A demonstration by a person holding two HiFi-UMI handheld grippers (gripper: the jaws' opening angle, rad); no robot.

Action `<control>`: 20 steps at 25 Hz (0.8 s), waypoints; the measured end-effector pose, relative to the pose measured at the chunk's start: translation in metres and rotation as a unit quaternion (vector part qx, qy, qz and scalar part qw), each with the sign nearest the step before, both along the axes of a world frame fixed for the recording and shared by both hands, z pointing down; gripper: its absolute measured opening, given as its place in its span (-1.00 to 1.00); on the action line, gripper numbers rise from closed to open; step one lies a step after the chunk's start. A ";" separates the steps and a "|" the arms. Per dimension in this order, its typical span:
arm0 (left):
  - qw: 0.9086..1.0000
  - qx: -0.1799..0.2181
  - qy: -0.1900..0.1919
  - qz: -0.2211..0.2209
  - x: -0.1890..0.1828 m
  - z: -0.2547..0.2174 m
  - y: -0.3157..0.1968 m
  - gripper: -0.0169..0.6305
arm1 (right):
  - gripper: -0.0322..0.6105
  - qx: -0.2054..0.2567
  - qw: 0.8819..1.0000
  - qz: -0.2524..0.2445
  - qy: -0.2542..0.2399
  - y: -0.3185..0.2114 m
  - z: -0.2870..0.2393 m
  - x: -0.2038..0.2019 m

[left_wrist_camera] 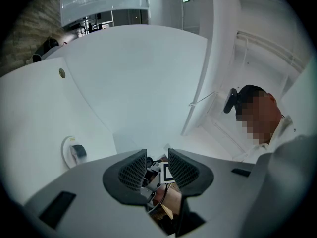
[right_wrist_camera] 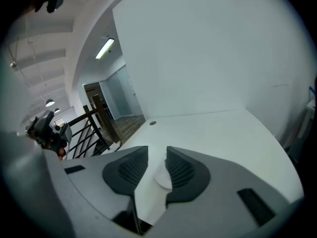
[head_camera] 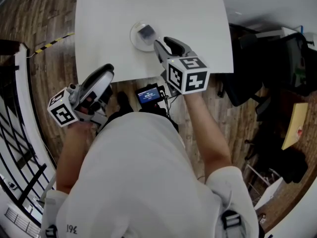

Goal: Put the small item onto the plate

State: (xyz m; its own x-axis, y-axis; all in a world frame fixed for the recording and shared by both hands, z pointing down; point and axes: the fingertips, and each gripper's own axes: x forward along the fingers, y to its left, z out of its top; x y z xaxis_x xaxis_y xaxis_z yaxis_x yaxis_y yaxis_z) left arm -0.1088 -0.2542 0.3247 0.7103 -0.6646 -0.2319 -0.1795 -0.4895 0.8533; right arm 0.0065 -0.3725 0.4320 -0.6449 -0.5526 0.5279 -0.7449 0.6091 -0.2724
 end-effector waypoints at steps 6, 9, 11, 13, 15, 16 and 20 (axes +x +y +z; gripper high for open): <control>1.000 0.019 0.007 0.016 0.002 -0.013 0.012 -0.53 | -0.89 0.018 0.999 0.010 -0.034 0.022 -0.036 0.003; 0.999 0.028 0.010 0.025 0.004 -0.019 0.018 -0.53 | -0.89 0.023 0.998 0.013 -0.051 0.032 -0.052 0.004; 0.999 0.033 0.011 0.034 0.006 -0.022 0.023 -0.53 | -0.90 0.032 0.998 0.015 -0.059 0.039 -0.063 0.004; 0.998 0.037 0.012 0.042 0.007 -0.025 0.028 -0.53 | -0.90 0.037 0.997 0.013 -0.066 0.045 -0.074 0.003; 0.998 0.040 0.012 0.049 0.007 -0.028 0.032 -0.53 | -0.89 0.037 0.996 0.012 -0.080 0.050 -0.084 0.000; 0.998 0.042 0.012 0.053 0.008 -0.029 0.033 -0.53 | -0.90 0.035 0.995 0.013 -0.089 0.053 -0.089 -0.001; 0.995 0.055 0.018 0.078 0.014 -0.034 0.033 -0.54 | -0.90 0.027 0.991 0.037 -0.125 0.056 -0.100 0.007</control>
